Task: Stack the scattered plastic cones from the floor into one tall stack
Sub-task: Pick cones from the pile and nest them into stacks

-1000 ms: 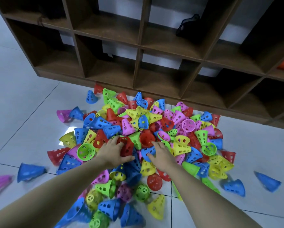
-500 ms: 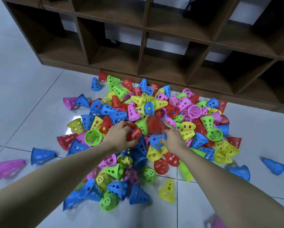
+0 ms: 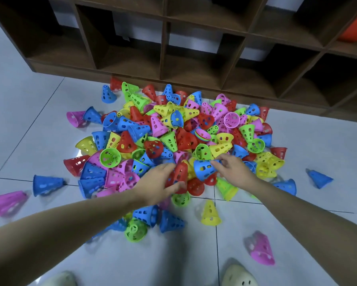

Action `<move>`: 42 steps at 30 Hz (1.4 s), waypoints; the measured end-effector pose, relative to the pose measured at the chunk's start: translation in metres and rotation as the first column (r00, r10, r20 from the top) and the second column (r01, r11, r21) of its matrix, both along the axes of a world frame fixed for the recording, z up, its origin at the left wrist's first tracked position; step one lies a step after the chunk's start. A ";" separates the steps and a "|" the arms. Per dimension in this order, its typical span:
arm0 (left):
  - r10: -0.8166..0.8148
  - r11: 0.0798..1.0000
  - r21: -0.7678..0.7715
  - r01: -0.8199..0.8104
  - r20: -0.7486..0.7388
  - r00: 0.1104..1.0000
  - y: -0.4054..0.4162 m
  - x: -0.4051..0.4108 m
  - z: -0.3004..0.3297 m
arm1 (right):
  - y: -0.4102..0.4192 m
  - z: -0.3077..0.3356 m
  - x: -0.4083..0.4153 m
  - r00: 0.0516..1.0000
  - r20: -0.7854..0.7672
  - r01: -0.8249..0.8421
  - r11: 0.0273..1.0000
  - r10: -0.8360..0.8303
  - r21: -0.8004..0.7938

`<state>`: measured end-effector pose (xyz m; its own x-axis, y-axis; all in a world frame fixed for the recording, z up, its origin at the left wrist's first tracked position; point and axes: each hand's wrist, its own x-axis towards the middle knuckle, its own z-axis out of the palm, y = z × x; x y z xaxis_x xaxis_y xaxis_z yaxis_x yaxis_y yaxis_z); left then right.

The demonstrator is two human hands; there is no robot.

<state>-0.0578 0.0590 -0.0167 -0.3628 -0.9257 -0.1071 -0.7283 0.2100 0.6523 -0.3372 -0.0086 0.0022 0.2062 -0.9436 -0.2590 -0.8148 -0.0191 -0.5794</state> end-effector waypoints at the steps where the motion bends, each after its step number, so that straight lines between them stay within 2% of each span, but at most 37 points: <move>1: -0.031 0.999 0.014 0.031 -0.015 0.999 0.007 -0.006 -0.001 | 0.008 -0.001 -0.010 1.000 -0.013 0.009 1.000 -0.009 -0.009; 4: -0.148 0.988 0.051 0.149 -0.013 0.989 0.026 -0.026 -0.009 | 0.030 -0.010 -0.037 0.996 -0.069 0.056 0.998 -0.058 -0.026; 8: -0.281 0.958 0.092 0.272 0.114 0.953 0.041 -0.048 -0.032 | 0.053 -0.027 -0.055 0.984 -0.103 0.142 0.990 -0.143 -0.021; 12: -0.295 0.950 0.164 0.264 0.214 0.931 0.047 -0.064 -0.049 | 0.067 -0.039 -0.053 0.978 -0.197 0.068 0.997 -0.073 -0.033; 18: -0.315 0.942 0.201 0.268 0.256 0.914 0.048 -0.079 -0.065 | 0.080 -0.048 -0.061 0.970 -0.242 -0.014 0.999 0.006 -0.033; 24: -0.392 0.916 0.064 0.396 0.358 0.847 0.051 -0.082 -0.076 | 0.097 -0.061 -0.077 0.955 -0.296 0.001 1.000 0.007 0.025; 30: -0.438 0.887 0.064 0.457 0.431 0.789 0.041 -0.079 -0.083 | 0.099 -0.074 -0.090 0.934 -0.358 0.045 0.992 0.002 0.122; 35: -0.461 0.876 0.075 0.477 0.425 0.779 0.037 -0.084 -0.090 | 0.100 -0.080 -0.092 0.924 -0.380 0.037 0.985 0.031 0.171; 37: -0.470 0.870 0.059 0.490 0.401 0.786 0.035 -0.082 -0.091 | 0.100 -0.080 -0.087 0.906 -0.421 -0.002 0.995 0.045 0.101; 39: -0.460 0.869 -0.005 0.495 0.360 0.812 0.031 -0.073 -0.087 | 0.101 -0.080 -0.077 0.912 -0.410 -0.053 0.998 0.030 -0.044; 41: -0.406 0.880 -0.131 0.456 0.291 0.866 0.027 -0.062 -0.081 | 0.103 -0.078 -0.061 0.937 -0.350 -0.046 0.992 0.004 -0.113; 42: -0.358 0.887 -0.199 0.416 0.274 0.893 0.023 -0.056 -0.078 | 0.105 -0.076 -0.050 0.942 -0.336 -0.041 0.995 0.007 -0.094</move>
